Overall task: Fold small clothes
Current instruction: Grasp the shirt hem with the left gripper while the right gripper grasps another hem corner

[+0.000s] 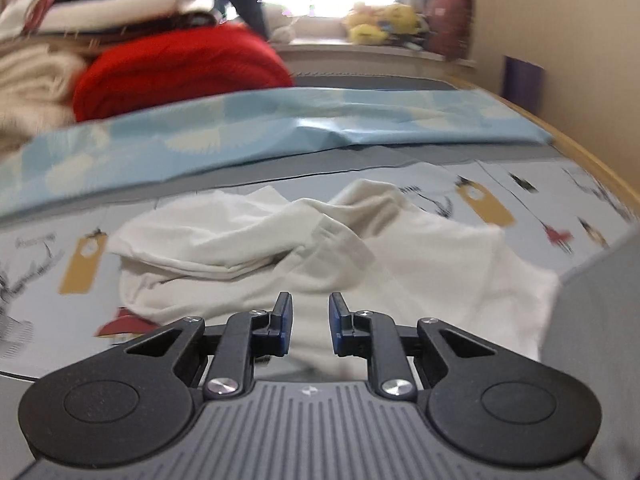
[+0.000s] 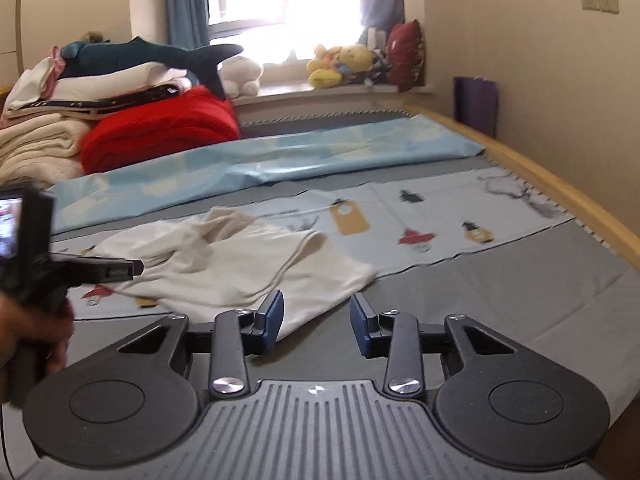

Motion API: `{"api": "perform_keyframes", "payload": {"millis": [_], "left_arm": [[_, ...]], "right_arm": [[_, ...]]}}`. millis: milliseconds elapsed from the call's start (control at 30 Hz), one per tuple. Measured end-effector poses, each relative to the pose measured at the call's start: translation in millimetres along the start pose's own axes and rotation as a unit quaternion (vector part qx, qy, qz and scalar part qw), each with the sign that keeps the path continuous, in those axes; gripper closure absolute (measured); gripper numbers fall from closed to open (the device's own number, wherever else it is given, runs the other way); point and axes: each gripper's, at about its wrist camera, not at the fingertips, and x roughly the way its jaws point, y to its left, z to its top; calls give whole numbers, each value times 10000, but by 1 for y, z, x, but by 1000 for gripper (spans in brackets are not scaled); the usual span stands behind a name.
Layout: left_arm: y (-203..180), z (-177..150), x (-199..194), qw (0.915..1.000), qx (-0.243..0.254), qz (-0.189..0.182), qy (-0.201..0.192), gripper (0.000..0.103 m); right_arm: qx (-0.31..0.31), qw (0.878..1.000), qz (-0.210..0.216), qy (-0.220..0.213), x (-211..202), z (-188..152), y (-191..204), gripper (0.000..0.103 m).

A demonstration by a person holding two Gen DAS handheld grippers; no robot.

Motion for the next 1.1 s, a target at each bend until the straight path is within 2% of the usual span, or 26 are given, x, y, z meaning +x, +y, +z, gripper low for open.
{"api": "perform_keyframes", "payload": {"millis": [67,133,167,267,300,333,400,467,567,667,800,933,1000,1100], "left_arm": [[2,12,30,9998,-165,3,91,71],[3,24,52,9993,-356,35,113,45],[4,31,62,9985,-541,-2,127,41],[8,44,83,9936,-1096,-225,149,40],[9,49,90,9922,-1213,-221,176,41],[9,50,95,9916,-1256,-218,208,53],[10,51,103,9924,-1136,-298,366,90],[13,50,98,9952,-845,-319,385,94],[24,43,58,9992,-200,-329,145,95],[53,23,1,9989,-97,-447,-48,95],[97,-23,-92,9980,196,-540,-280,96],[140,-69,-166,9979,180,-537,-305,96],[160,-90,-193,9981,200,-463,-357,97],[191,-122,-217,9990,-72,-432,-90,97]], "right_arm": [[43,10000,36,7,4,1,-11,64],[57,10000,46,50,5,1,-14,64],[57,10000,46,50,5,1,-14,64],[56,9999,69,51,7,2,-15,64],[33,10000,70,61,7,1,-15,64],[-35,9999,78,87,8,1,-13,64],[-89,9999,63,118,9,1,-10,64],[-116,9998,31,132,10,2,-7,65],[-100,9998,-10,168,13,4,-5,64],[-72,9998,-35,163,15,5,-4,64],[24,9998,-102,183,16,3,-2,64],[89,9994,-138,299,16,-3,0,65],[153,9994,-131,288,14,-5,2,71],[249,9992,-175,251,10,-8,4,76]]}}
